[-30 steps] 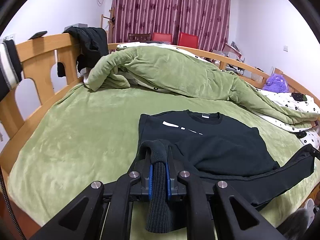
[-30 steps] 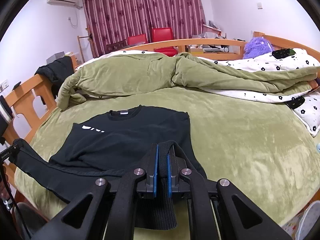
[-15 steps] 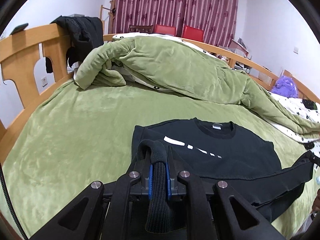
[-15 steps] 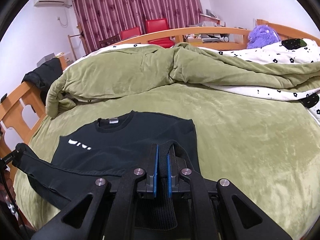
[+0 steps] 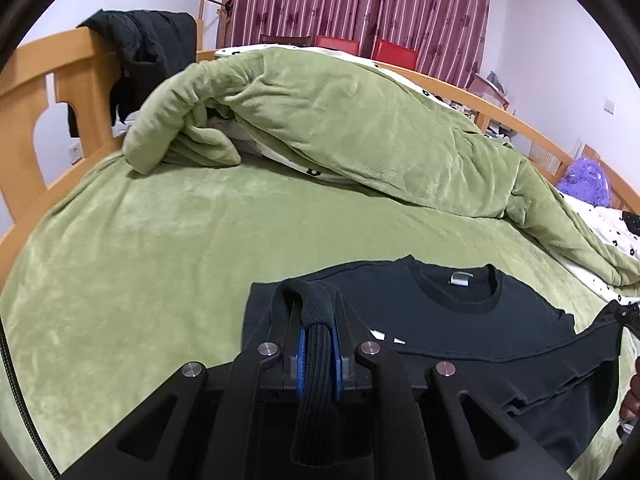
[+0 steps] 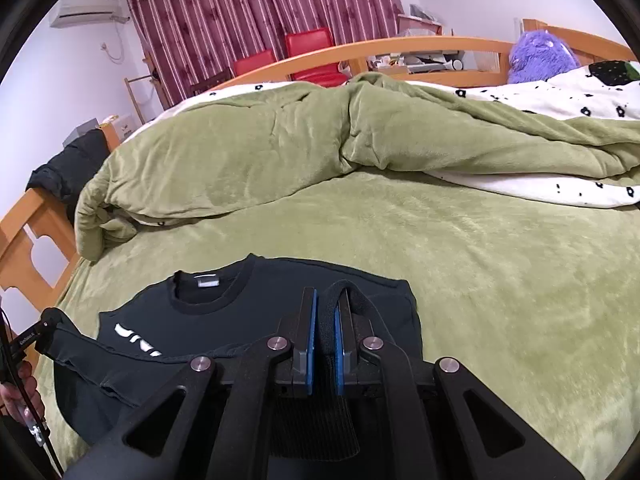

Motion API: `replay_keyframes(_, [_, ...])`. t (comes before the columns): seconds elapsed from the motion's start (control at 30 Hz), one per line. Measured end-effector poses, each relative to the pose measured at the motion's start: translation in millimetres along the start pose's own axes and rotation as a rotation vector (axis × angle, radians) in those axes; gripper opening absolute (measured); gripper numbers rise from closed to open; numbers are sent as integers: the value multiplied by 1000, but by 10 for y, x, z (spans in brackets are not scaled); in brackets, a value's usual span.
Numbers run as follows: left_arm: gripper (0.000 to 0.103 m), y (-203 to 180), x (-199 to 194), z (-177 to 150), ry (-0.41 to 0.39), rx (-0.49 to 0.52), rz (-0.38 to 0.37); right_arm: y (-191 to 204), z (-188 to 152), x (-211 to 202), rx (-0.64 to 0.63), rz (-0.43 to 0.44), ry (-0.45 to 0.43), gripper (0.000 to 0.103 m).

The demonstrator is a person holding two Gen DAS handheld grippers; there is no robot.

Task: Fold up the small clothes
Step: 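Lift the hem with both tools and fold it toward the collar, then lower the hem near the collar and open both tools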

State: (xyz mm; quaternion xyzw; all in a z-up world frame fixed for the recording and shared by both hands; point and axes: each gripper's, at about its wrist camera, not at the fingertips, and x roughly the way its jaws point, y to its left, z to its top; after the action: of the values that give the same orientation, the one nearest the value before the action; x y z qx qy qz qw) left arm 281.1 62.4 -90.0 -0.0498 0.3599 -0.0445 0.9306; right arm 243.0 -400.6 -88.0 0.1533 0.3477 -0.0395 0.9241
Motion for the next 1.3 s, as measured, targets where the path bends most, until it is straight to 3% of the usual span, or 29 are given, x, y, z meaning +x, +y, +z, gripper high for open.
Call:
replay_keyframes(0.43, [11, 81, 567, -26, 51, -20, 20, -73, 37, 764, 6, 28, 38, 8])
replay_keyframes(0.77, [15, 79, 716, -15, 76, -17, 14, -83, 40, 1124, 8, -13, 109, 10])
replay_keyframes(0.8, [19, 79, 713, -10, 69, -24, 12, -94, 37, 1135, 10, -17, 116, 10])
replay_keyframes(0.9, [39, 78, 674, 9, 54, -29, 4, -77, 35, 1110, -1, -20, 124, 17])
replay_keyframes(0.97, [48, 72, 618, 14, 43, -27, 4, -18, 36, 1037, -40, -40, 112, 36])
replay_keyframes(1.0, [51, 66, 587, 12, 39, -25, -1, 17, 32, 976, -66, -56, 97, 39])
replay_keyframes(1.3, [56, -1, 286, -138, 45, -15, -16, 101, -84, 373, -113, -24, 87, 42])
